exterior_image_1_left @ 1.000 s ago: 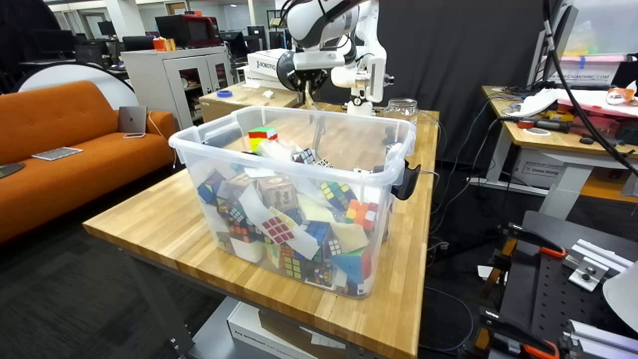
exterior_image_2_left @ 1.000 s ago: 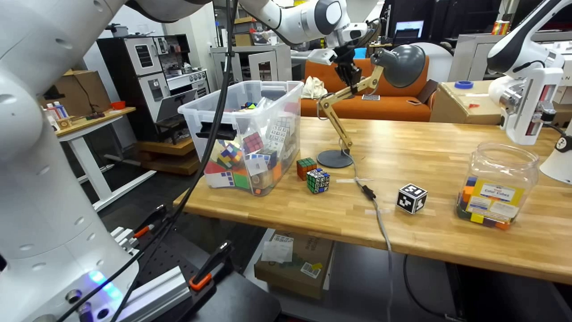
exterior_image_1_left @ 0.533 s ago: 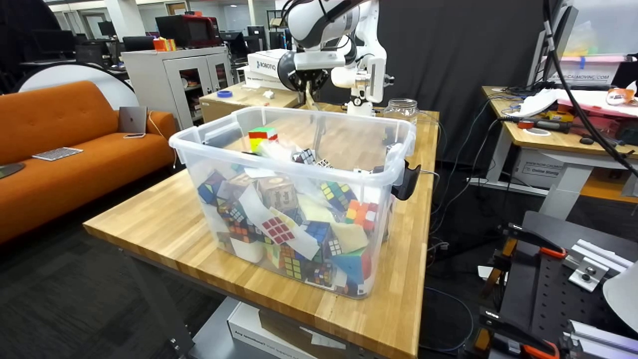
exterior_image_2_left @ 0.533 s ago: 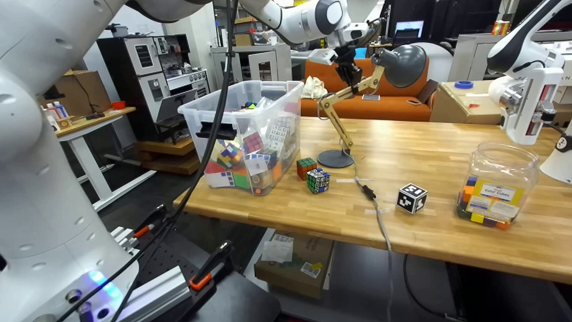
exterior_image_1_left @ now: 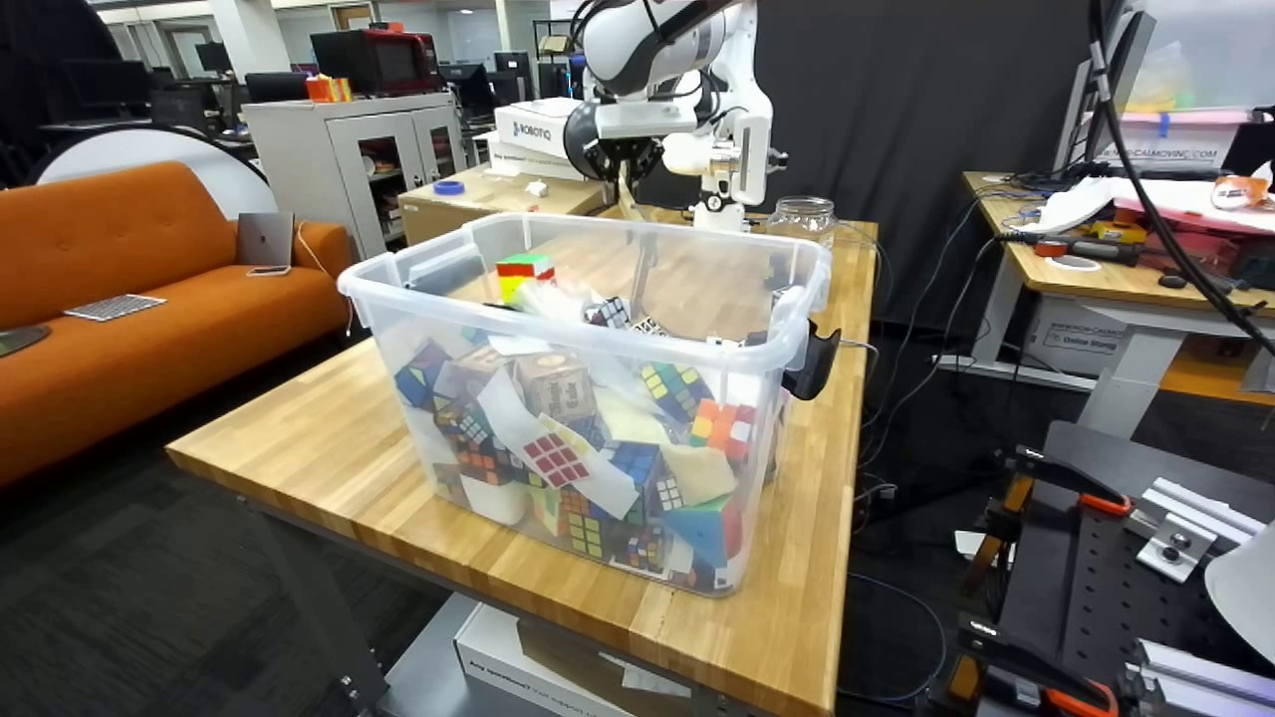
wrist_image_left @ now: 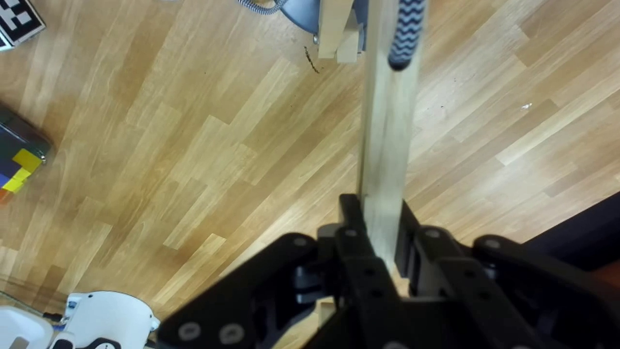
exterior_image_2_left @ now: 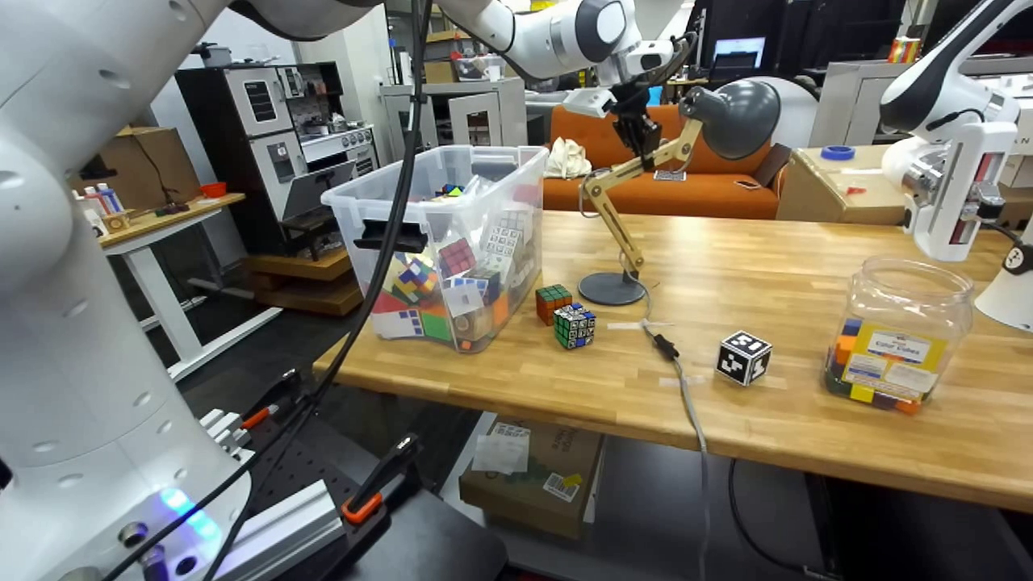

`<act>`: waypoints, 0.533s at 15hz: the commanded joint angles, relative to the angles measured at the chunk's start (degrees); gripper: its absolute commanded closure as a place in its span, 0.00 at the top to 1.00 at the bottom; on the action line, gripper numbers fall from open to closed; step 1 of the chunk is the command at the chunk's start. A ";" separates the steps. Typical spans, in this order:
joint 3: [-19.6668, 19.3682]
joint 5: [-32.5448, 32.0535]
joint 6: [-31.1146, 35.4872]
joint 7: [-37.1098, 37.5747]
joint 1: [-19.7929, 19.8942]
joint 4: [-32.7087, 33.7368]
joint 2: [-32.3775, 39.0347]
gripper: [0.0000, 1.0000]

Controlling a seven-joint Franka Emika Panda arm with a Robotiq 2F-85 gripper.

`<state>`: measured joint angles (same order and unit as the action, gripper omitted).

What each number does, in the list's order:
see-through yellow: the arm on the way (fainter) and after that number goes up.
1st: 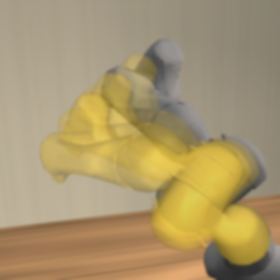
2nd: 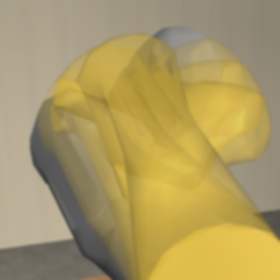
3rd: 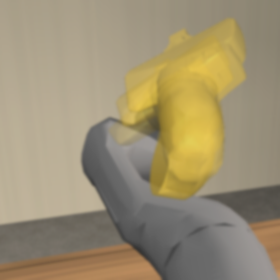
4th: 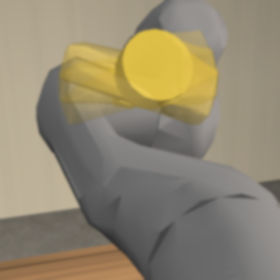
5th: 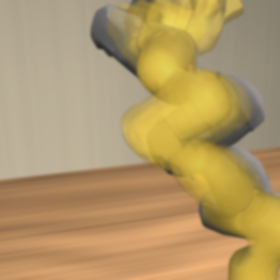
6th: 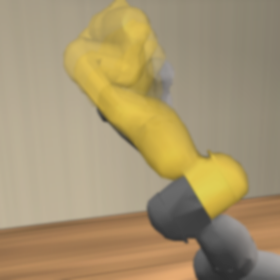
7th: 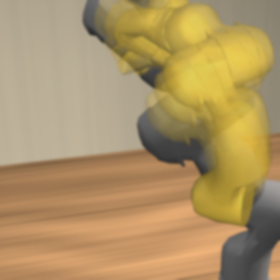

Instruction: Move and turn the desk lamp to the right

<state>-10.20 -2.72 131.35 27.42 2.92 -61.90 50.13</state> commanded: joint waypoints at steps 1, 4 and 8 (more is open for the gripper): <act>-0.80 0.19 -1.16 -0.32 0.39 1.59 -0.05 0.05; -0.87 0.45 -1.04 -0.24 1.01 1.64 -0.25 0.05; -1.20 0.65 -1.02 0.05 1.89 1.88 -0.36 0.05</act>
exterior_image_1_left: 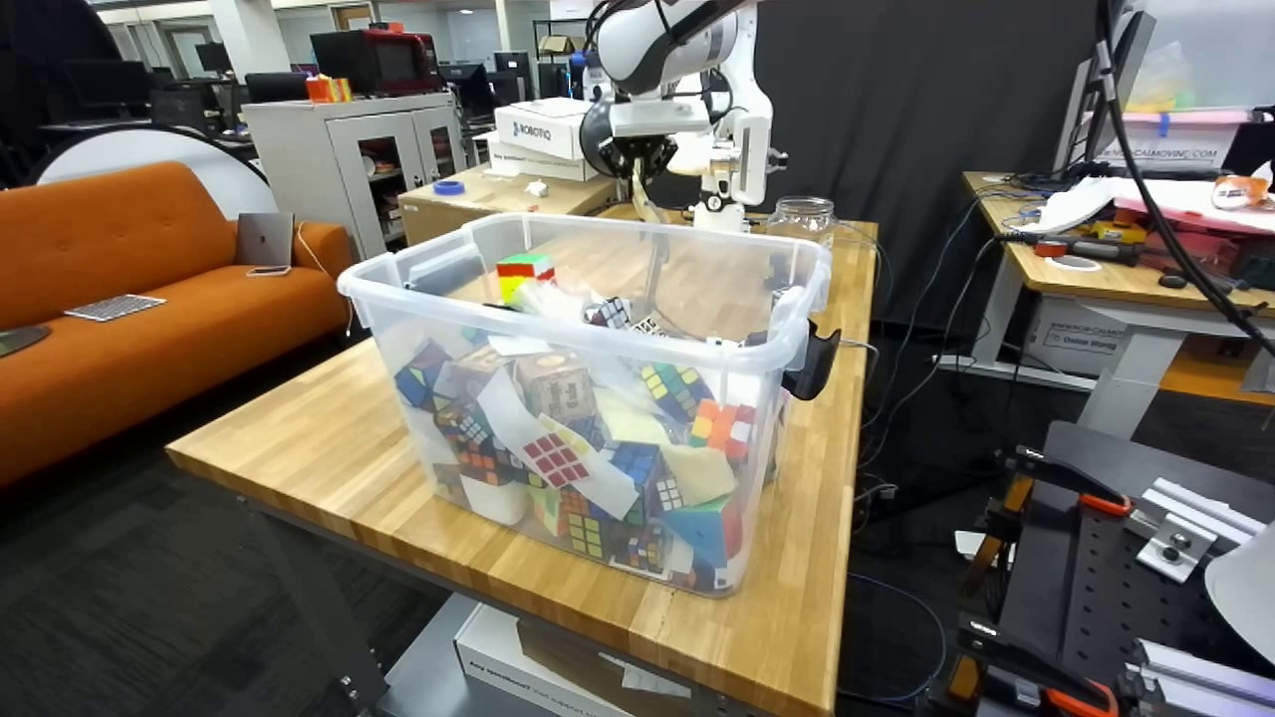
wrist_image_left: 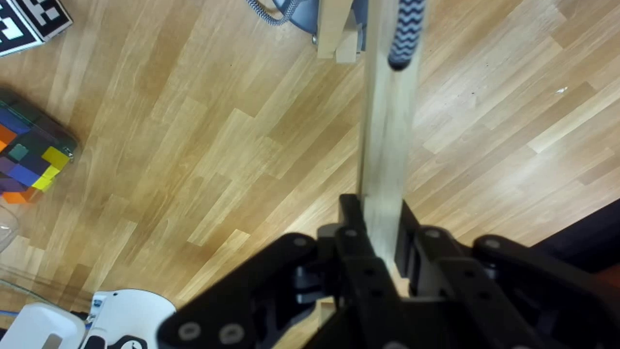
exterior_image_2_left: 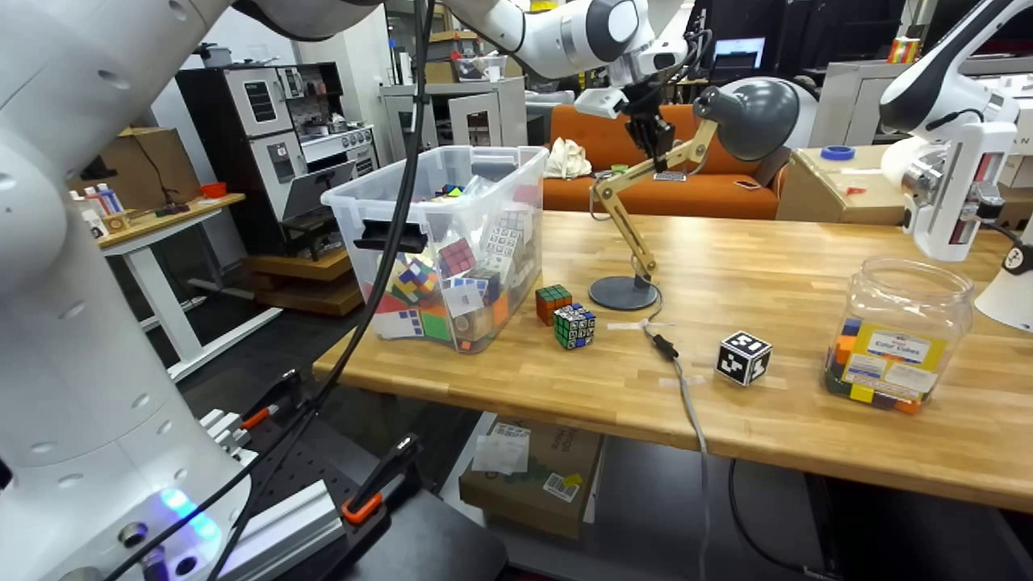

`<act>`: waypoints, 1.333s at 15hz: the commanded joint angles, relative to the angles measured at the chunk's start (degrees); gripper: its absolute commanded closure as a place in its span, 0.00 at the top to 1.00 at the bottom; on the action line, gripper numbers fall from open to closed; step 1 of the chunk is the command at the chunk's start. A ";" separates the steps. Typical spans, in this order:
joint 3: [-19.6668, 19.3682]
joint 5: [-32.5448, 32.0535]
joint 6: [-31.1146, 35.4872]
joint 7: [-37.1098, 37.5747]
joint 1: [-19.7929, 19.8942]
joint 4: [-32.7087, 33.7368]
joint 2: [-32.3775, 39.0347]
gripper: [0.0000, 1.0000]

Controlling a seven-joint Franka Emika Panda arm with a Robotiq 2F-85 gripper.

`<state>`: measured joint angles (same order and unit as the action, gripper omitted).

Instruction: Move and turn the desk lamp to the right

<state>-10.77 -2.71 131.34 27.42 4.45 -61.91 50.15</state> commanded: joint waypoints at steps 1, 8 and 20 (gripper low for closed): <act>-0.66 0.76 -1.06 0.07 0.57 1.88 -0.40 0.05; -0.16 1.93 -0.58 0.49 1.27 1.59 -1.39 0.05; -4.62 2.13 -1.42 7.75 0.66 2.09 -2.56 0.05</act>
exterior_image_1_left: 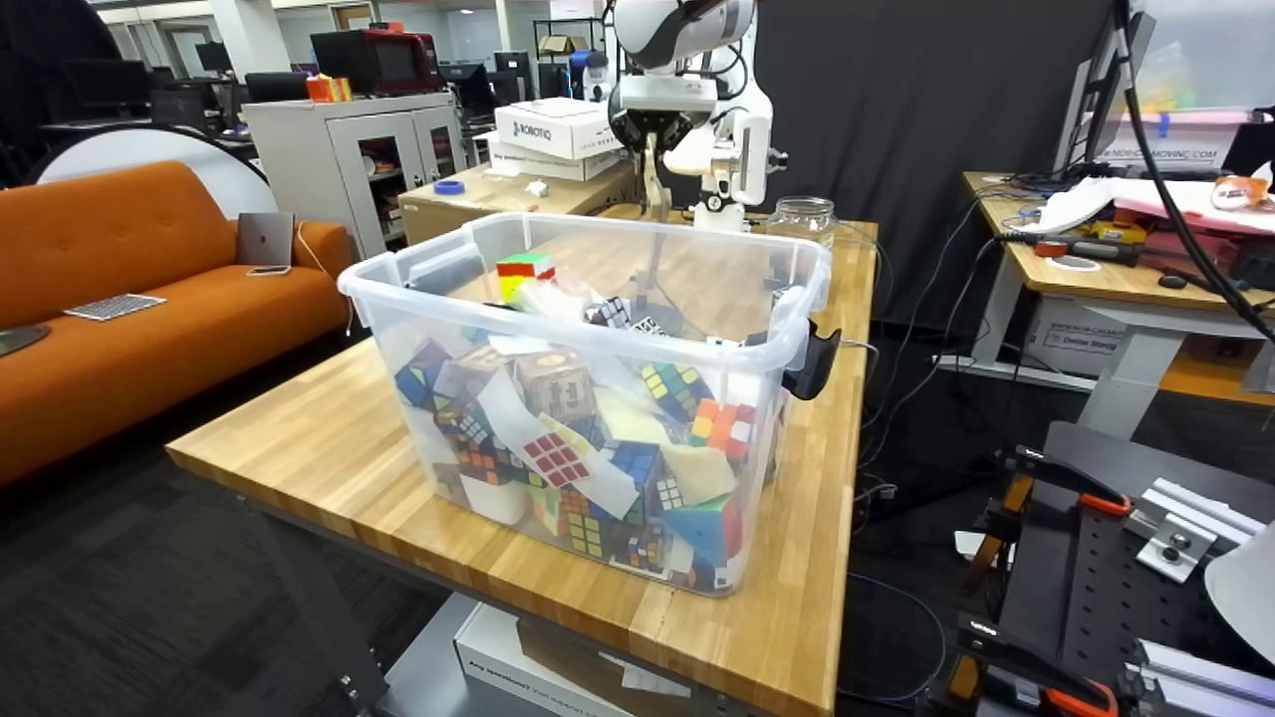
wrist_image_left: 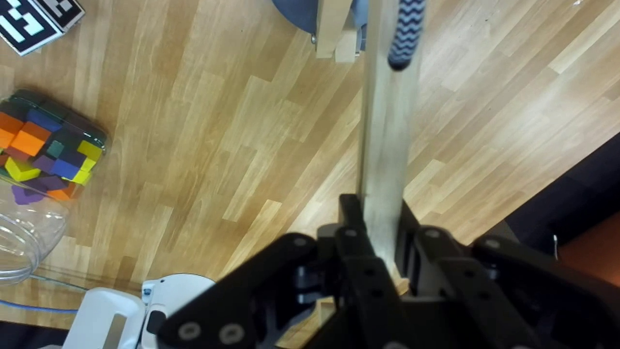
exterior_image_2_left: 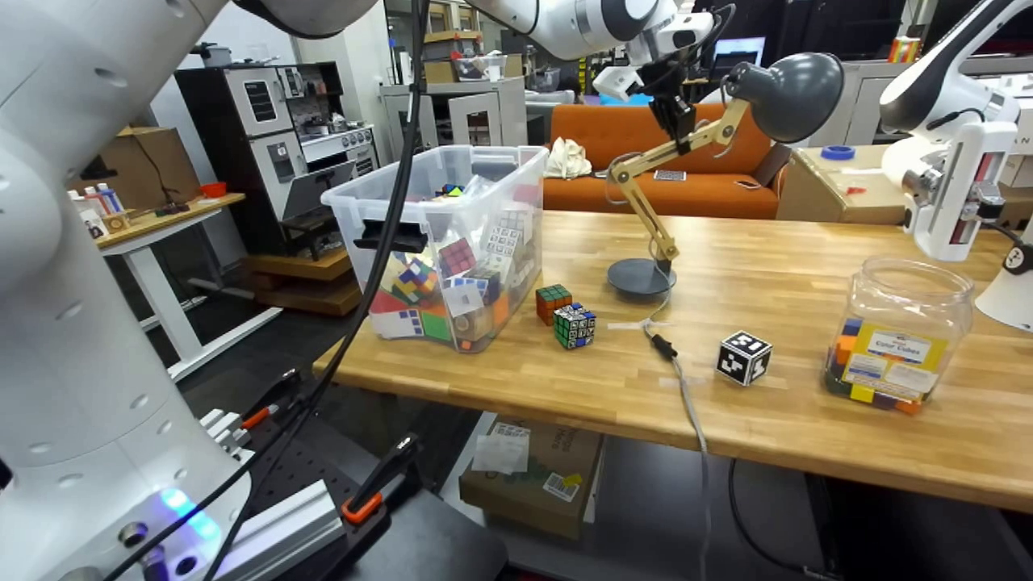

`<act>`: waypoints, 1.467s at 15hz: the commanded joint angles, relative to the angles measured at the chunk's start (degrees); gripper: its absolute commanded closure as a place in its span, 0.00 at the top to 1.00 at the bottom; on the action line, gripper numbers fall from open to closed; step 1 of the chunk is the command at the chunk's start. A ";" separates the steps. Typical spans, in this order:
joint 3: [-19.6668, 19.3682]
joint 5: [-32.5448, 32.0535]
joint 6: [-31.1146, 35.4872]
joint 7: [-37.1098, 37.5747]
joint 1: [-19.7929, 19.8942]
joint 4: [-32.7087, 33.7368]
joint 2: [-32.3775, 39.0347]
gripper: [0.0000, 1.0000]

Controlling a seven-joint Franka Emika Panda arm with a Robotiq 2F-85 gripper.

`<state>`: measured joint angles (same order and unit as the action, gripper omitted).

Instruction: Move and turn the desk lamp to the right

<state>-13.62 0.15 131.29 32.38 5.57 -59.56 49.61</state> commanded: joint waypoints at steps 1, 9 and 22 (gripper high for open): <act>-2.42 -0.60 -2.33 4.53 -0.64 -0.45 -2.29 0.05; -4.75 0.18 -9.69 19.58 -2.16 -2.15 -5.39 0.05; -5.32 0.21 -16.73 36.52 -2.95 -4.02 -5.44 0.05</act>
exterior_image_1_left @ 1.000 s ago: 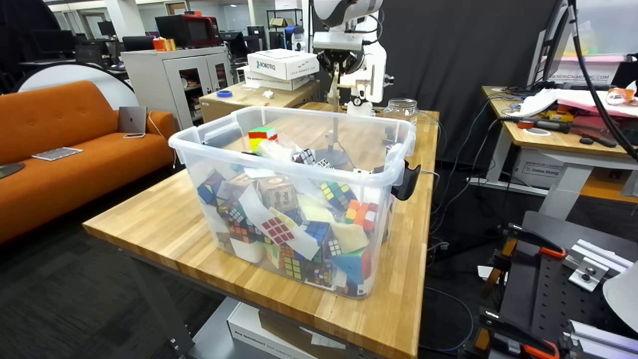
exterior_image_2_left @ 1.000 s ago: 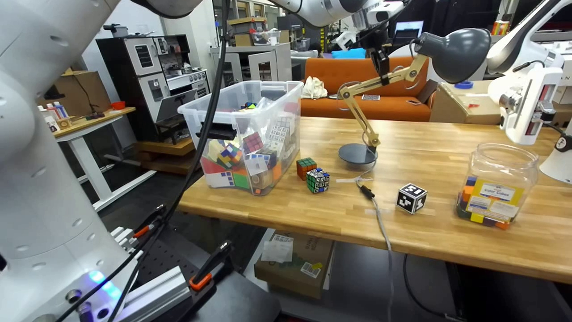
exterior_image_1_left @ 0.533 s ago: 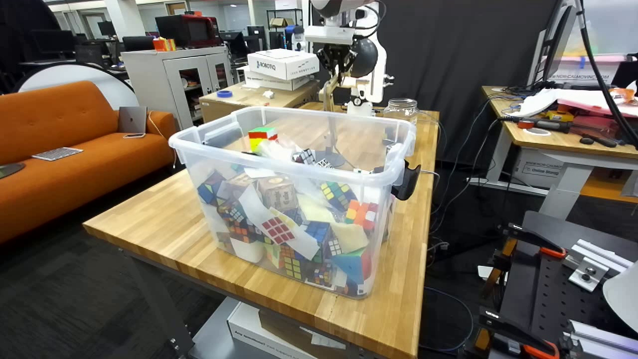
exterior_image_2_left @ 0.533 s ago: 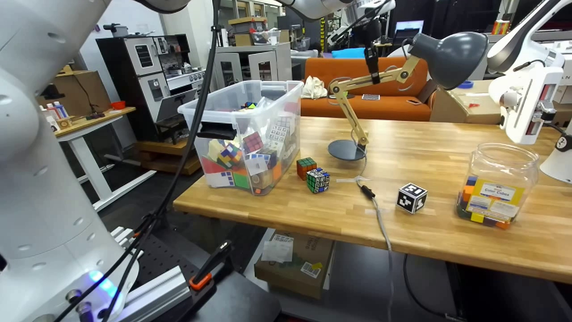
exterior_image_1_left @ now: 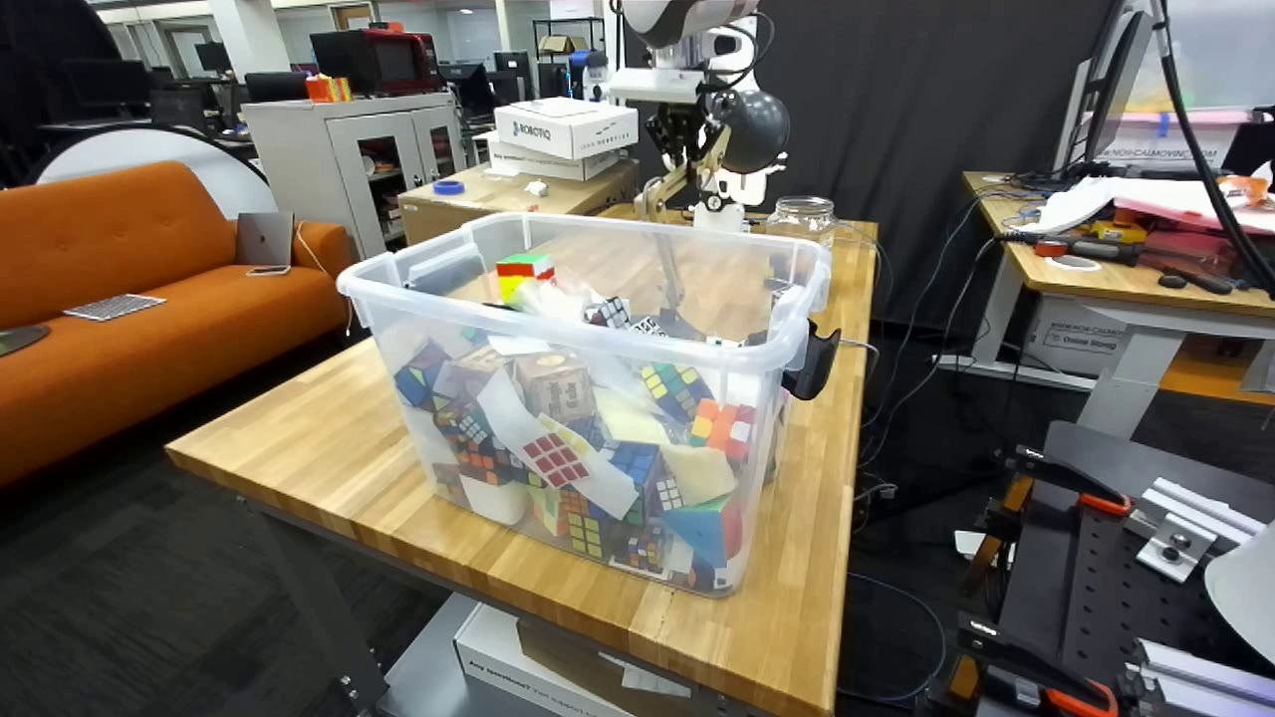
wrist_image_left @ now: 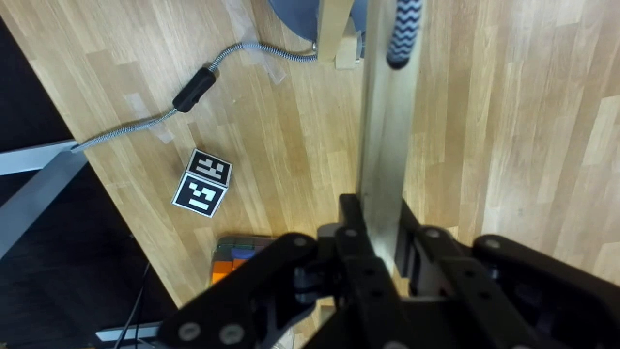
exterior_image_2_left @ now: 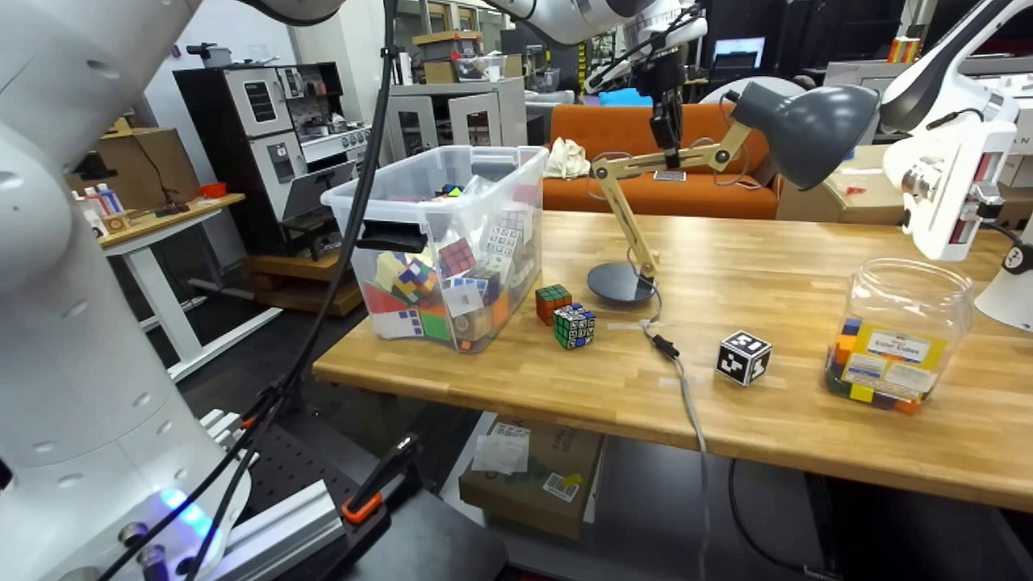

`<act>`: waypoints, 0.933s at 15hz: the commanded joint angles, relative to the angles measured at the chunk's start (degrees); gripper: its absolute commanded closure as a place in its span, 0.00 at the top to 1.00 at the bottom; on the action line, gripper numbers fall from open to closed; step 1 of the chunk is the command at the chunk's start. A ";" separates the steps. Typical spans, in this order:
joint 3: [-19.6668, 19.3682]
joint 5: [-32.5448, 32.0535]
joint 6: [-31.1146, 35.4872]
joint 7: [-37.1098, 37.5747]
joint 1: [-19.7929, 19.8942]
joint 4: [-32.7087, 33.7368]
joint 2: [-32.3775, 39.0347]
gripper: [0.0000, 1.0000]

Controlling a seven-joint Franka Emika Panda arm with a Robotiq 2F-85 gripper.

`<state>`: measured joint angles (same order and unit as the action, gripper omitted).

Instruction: Move and turn the desk lamp to the right

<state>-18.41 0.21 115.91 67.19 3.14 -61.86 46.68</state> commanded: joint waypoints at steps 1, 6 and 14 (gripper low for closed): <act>-0.46 0.14 -1.40 2.14 -0.47 -1.85 -2.47 0.05; -0.16 0.13 -1.52 3.13 -0.35 -1.95 -2.21 0.05; 2.53 -1.36 -2.27 3.29 0.97 -1.46 -2.02 0.05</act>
<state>-17.27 0.02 115.56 69.94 3.34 -62.98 46.70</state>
